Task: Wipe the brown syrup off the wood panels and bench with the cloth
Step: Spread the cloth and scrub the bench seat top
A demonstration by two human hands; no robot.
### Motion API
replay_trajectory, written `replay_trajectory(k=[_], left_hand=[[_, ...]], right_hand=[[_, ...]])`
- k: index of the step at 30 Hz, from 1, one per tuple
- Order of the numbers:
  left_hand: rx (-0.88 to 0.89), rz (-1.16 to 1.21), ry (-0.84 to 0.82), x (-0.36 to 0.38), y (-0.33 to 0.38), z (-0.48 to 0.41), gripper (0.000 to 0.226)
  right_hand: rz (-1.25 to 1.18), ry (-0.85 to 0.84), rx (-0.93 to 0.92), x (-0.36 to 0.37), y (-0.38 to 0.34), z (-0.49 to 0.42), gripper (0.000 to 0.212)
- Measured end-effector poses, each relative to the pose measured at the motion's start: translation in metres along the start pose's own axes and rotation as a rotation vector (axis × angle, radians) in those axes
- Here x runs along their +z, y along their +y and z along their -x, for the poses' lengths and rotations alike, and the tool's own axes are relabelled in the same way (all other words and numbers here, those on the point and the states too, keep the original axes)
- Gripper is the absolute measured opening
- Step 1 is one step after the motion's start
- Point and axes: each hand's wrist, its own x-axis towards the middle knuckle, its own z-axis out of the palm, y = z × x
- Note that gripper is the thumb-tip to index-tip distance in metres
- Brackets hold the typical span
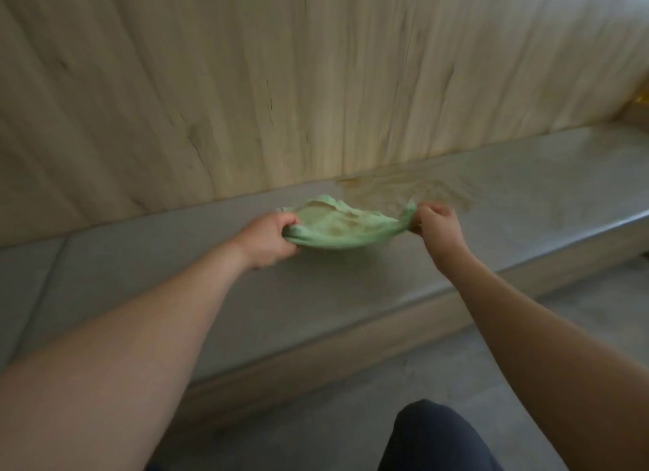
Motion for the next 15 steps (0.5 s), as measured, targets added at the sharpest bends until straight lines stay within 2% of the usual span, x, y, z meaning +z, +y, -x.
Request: replay_trajectory(k=[3,5,7,10,13,14,15], left_hand=[[-0.042,-0.212,-0.375,0.060,-0.019,0.011,0.034],[-0.012,-0.240,-0.491,0.081,-0.022,0.017,0.036],[0.013,-0.193,-0.526,0.082,-0.015,0.018,0.032],[-0.042,-0.031,-0.583,0.069,-0.005,0.015,0.010],[-0.136,0.098,-0.747,0.058,0.005,0.021,0.040],[-0.159,0.130,-0.761,0.058,0.005,0.022,0.046],[-0.189,0.161,-0.748,0.059,0.002,0.022,0.043]], right_hand=[[0.544,-0.303,-0.008,-0.023,0.053,0.020,0.028],[0.718,-0.423,-0.029,-0.033,0.068,0.026,0.029],[0.727,-0.413,-0.059,-0.039,0.066,0.023,0.035],[0.842,-0.305,-0.132,-0.030,0.051,0.020,0.040],[1.000,-0.150,-0.282,0.007,0.041,0.024,0.045],[1.045,-0.149,-0.334,0.025,0.037,0.027,0.043],[1.073,-0.171,-0.381,0.044,0.035,0.029,0.039]])
